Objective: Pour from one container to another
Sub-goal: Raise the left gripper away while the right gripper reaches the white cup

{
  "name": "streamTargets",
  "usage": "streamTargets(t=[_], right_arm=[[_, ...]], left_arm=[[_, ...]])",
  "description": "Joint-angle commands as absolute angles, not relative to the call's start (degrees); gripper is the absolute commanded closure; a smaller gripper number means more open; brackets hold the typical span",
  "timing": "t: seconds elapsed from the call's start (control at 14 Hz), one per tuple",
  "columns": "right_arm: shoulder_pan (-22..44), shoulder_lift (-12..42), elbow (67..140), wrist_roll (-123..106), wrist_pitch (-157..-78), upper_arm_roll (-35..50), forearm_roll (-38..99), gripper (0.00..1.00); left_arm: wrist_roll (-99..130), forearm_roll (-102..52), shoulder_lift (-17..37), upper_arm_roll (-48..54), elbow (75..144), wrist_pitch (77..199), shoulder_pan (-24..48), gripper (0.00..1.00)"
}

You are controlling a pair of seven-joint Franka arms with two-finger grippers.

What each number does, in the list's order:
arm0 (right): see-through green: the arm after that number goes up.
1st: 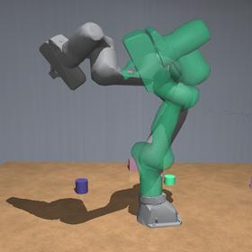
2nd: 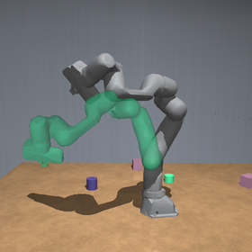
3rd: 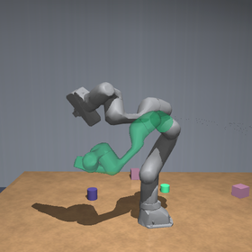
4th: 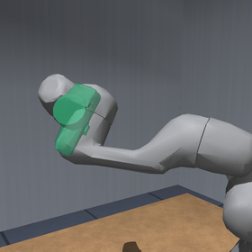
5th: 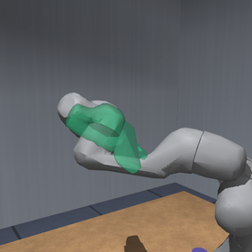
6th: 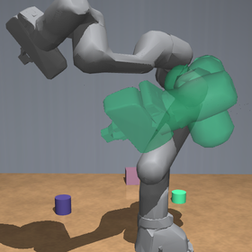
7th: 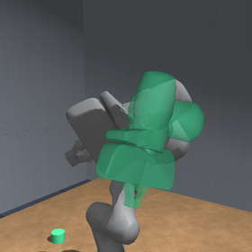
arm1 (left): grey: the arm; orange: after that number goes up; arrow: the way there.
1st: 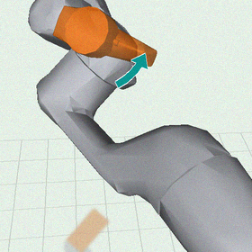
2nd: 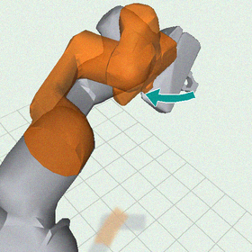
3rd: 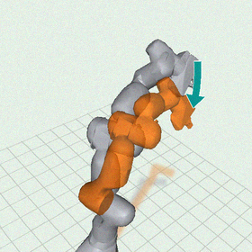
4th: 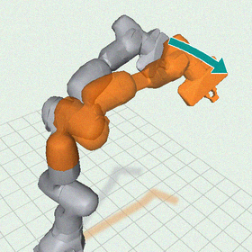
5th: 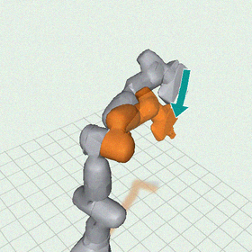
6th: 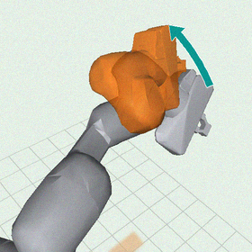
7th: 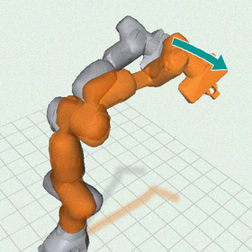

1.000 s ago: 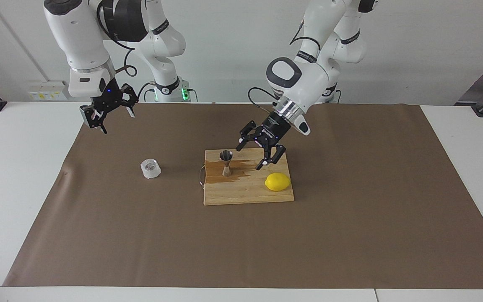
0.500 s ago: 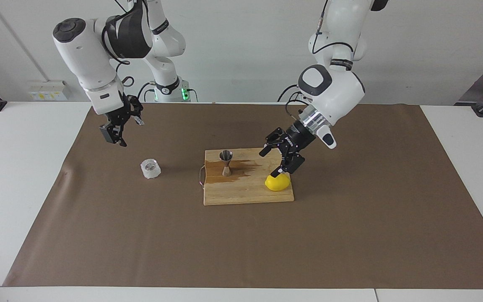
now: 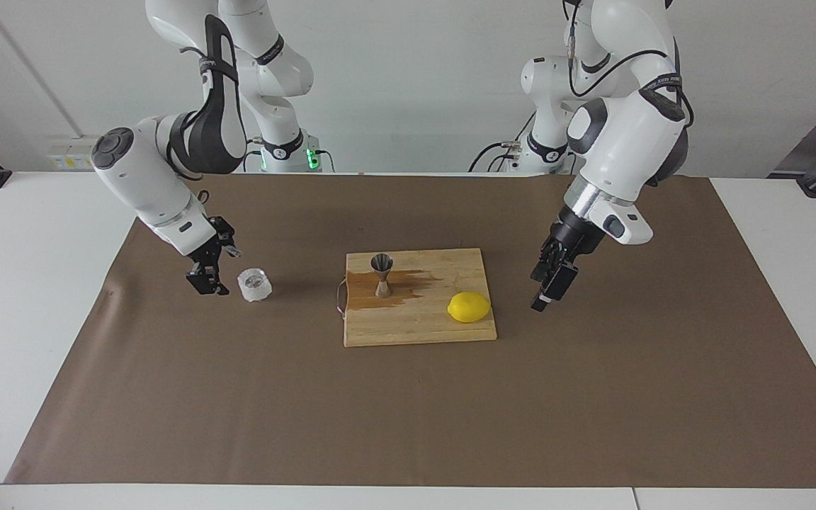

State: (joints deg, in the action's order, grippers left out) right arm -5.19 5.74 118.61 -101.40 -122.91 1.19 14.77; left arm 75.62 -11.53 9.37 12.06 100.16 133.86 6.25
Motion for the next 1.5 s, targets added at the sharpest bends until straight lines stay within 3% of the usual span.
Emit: streamTargets(t=[0.0,0.5,1.0,1.43], right_arm=[[-6.7,5.5,124.2,-108.3,-128.4,1.8,19.7,0.00],[-6.7,6.3,129.2,-111.6,-132.2,1.8,22.4,0.00],[-6.5,9.6,129.3,-115.6,-134.3,1.8,25.7,0.00],[-6.8,11.4,129.1,-121.6,-134.9,1.8,31.9,0.00]], left_arm=[[72.0,-7.1,9.1,12.4,96.2,128.9,3.8,0.00],[30.2,-0.1,8.4,12.4,95.0,117.7,-0.5,0.00],[11.7,3.3,6.0,12.3,89.7,100.5,-0.6,0.00],[5.7,2.8,0.0,12.2,91.7,90.6,-1.0,0.00]])
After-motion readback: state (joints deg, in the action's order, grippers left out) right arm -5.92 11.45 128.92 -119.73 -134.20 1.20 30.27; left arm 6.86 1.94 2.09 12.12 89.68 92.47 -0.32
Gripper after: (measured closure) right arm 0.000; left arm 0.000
